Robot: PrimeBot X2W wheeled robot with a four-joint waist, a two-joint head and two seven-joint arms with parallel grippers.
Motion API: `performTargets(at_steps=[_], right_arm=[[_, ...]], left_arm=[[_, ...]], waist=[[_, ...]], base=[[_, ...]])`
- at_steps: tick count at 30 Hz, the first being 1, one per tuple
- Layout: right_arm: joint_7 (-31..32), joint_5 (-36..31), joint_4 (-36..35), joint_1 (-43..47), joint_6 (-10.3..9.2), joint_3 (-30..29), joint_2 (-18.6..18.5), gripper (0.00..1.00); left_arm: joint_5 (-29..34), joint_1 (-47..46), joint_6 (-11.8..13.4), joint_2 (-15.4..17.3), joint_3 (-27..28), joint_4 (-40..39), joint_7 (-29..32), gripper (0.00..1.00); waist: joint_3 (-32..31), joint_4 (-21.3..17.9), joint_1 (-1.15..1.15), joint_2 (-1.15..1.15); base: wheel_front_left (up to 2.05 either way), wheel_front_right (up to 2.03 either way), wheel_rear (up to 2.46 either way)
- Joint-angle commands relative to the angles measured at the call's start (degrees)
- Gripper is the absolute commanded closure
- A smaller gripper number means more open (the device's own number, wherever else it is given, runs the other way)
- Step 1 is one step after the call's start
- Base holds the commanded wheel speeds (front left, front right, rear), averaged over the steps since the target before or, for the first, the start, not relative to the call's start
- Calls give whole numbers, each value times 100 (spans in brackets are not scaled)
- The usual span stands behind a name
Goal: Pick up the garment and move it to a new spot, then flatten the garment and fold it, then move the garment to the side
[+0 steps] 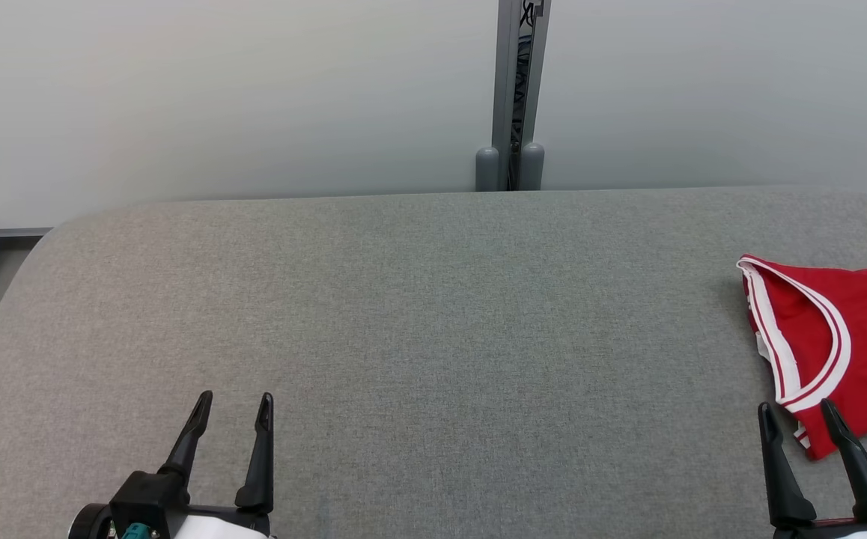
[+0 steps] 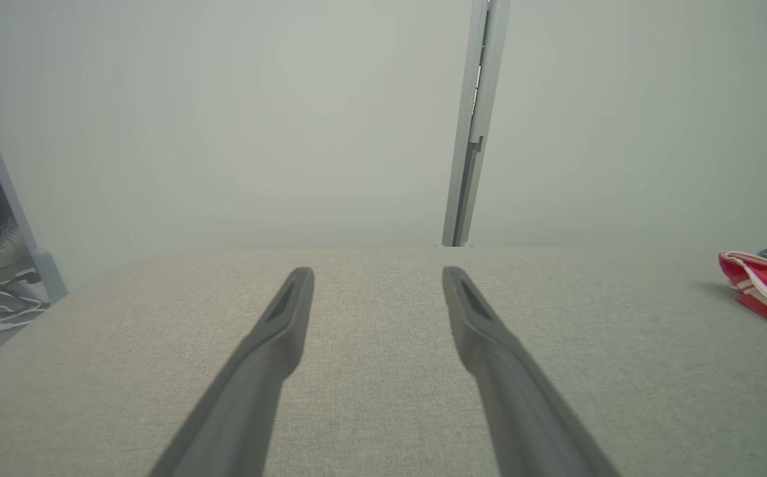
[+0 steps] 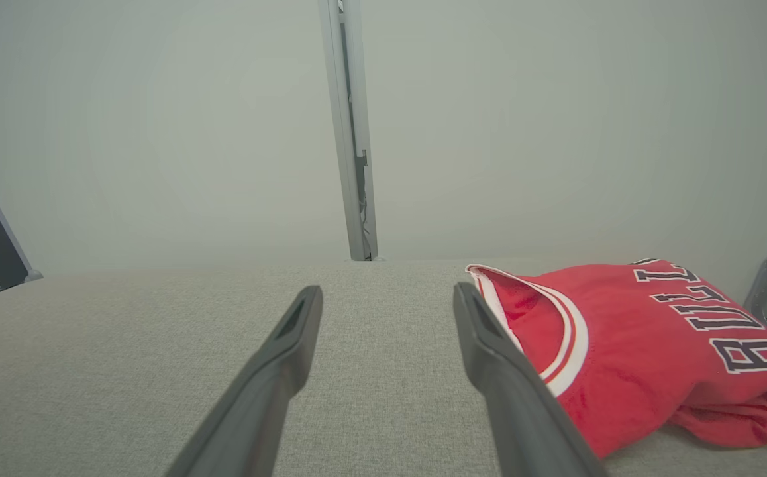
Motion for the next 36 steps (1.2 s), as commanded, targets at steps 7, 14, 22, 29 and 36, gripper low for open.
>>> performTargets(at_steps=[7,14,22,29,36], right_arm=[[-34,-9,-28,13,-1,-20,-10,0],[-19,17,-7,-16,-1,-15,-1,0],[18,5,73,0,0,-13,49,100],[216,620,224,-80,0,-123,95,100],[442,1265,302,-194,0,-262,89,100]], left_arm=[[117,-33,-71,-39,75,49,-19,0],[149,-45,-106,-58,171,109,-19,0],[142,15,-148,-125,169,300,15,100],[-487,-21,-177,-149,127,422,118,100],[-1154,-141,-208,-147,65,452,172,100]], waist=[[-10,14,0,0],[3,5,0,0],[8,6,0,0],[18,-3,0,0],[29,-12,0,0]], base=[[0,0,0],[0,0,0],[0,0,0],[0,0,0],[0,0,0]])
